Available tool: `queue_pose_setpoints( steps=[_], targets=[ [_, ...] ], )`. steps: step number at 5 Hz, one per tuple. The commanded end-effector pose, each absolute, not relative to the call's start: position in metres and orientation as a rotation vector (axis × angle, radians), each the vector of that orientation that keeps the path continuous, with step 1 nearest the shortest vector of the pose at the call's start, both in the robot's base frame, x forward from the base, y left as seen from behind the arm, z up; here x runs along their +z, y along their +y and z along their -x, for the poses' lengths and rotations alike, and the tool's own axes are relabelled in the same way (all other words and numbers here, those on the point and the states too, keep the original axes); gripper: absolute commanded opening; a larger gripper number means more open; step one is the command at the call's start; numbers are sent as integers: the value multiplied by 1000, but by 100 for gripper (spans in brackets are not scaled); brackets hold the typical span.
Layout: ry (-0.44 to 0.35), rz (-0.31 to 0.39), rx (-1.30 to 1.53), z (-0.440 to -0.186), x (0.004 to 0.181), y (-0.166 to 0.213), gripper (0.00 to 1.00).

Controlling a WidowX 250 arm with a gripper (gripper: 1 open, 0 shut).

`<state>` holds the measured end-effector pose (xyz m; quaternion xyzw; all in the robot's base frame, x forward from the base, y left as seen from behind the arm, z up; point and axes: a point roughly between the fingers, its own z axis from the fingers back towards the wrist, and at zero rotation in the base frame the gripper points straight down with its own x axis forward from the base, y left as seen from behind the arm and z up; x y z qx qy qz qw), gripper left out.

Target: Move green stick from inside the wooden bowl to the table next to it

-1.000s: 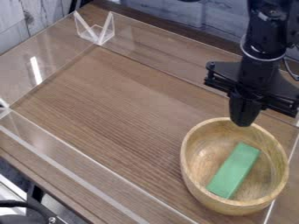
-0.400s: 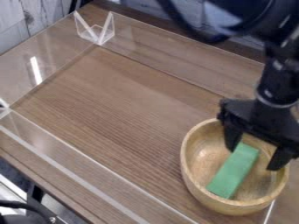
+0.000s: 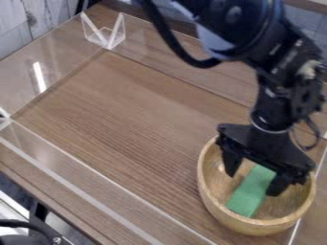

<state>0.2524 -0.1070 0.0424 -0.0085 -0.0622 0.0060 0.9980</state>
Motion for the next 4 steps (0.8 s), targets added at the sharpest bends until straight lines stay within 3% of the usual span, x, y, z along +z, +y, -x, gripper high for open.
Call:
queue_pose_setpoints(
  steps=[1,4],
  targets=[
    [-145,26,26,-257,43,-98,0],
    [-169,9,114,-254,56,-111,0]
  ],
)
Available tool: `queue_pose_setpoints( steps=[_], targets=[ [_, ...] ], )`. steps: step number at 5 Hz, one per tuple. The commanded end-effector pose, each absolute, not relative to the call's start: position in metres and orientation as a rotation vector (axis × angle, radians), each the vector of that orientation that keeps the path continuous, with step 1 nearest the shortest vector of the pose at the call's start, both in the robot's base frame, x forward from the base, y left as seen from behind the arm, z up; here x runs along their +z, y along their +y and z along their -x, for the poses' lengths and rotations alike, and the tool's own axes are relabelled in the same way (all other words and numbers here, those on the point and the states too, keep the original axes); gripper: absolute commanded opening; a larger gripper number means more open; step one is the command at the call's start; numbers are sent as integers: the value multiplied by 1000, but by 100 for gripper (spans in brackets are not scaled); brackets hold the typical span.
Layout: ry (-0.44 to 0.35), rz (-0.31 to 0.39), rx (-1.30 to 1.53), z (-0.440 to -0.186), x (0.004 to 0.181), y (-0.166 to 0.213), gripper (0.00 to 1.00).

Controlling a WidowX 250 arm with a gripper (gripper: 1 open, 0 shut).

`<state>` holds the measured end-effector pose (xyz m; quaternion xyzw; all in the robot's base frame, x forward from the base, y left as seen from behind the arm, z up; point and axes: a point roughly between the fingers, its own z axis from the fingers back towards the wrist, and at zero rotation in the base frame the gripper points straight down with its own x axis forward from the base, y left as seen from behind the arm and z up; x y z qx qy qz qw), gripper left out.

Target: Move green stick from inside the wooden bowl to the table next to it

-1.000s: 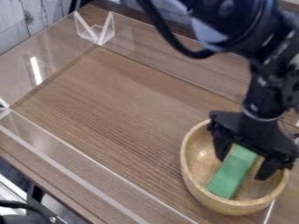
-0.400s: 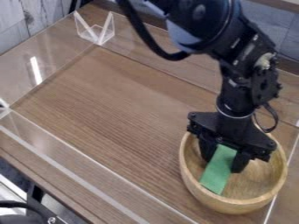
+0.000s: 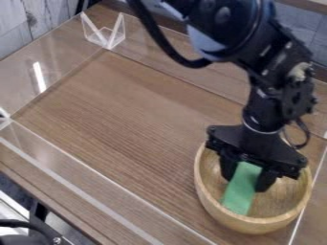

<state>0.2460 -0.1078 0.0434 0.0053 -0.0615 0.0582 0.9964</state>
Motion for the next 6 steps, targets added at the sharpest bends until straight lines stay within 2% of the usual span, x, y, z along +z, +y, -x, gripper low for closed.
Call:
queue_pose_setpoints(
  steps=[1,3,4,5,6],
  targets=[
    [-180,11,83,-256,58,-123,0],
    [-185,21,105,-261,65,-116,0],
    [-186,29,83,-263,58,-117,0],
    [-184,35,42,-264,50,-119,100],
    [-180,36,31,-270,45,-119,100]
  ],
)
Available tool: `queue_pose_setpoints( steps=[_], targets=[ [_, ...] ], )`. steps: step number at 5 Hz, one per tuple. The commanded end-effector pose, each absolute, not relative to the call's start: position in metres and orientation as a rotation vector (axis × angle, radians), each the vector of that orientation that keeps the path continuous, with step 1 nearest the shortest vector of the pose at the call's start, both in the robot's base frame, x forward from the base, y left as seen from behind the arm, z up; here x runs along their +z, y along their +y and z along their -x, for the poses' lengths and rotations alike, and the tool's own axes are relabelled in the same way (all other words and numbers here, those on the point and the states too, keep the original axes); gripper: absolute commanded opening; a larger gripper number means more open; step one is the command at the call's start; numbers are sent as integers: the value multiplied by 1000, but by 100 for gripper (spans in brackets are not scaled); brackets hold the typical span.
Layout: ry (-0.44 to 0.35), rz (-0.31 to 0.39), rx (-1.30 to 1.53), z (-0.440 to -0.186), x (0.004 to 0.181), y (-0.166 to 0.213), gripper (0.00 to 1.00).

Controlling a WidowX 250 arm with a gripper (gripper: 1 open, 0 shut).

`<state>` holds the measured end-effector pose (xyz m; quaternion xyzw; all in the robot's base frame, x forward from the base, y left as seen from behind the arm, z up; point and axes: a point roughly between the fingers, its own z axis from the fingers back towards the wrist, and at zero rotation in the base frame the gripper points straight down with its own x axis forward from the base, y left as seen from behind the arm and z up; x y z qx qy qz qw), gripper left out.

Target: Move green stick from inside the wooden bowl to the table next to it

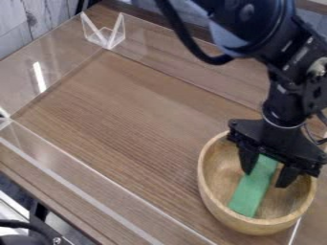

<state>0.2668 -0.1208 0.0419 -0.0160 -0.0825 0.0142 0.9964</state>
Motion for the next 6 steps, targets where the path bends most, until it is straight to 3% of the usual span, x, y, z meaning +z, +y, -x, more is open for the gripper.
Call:
queue_pose_setpoints(
  steps=[1,4,5,6],
  targets=[
    [-173,32,37,-276,40,-117,0],
    [-180,31,-15,-269,49,-99,0],
    [-184,26,-9,-268,54,-109,0],
    [-204,29,5,-267,73,-104,0]
  ],
)
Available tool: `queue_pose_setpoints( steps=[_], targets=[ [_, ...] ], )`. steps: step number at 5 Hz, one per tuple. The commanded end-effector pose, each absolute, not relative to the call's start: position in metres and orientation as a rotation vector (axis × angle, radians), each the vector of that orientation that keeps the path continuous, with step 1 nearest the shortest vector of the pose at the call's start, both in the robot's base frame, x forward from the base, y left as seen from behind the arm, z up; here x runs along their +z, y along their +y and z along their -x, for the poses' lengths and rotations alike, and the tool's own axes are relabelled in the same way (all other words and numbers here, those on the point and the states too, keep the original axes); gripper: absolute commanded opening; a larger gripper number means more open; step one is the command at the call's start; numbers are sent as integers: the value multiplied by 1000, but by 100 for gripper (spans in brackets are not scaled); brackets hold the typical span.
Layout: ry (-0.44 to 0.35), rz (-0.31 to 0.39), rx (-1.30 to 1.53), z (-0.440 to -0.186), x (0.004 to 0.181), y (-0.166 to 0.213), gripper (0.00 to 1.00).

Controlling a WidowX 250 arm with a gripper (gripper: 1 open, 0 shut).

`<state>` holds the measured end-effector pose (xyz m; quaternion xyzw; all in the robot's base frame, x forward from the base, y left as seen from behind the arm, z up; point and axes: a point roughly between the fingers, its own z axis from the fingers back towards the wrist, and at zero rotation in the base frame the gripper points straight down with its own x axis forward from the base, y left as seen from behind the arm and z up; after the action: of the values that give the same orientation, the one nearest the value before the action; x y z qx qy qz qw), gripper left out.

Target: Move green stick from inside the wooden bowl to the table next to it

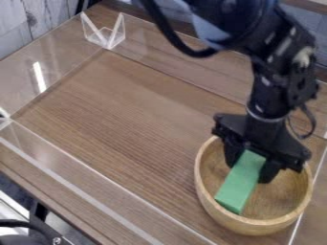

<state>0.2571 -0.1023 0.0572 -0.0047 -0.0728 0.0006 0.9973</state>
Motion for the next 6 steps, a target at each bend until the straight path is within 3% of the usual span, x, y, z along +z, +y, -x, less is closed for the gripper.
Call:
queue_pose_setpoints(
  steps=[1,2,6],
  targets=[
    [-237,48,-72,-270,101,-89,0],
    [-255,51,-113,-273,120,-57,0],
    [-232,25,-6,-254,114,-50,0]
  ],
)
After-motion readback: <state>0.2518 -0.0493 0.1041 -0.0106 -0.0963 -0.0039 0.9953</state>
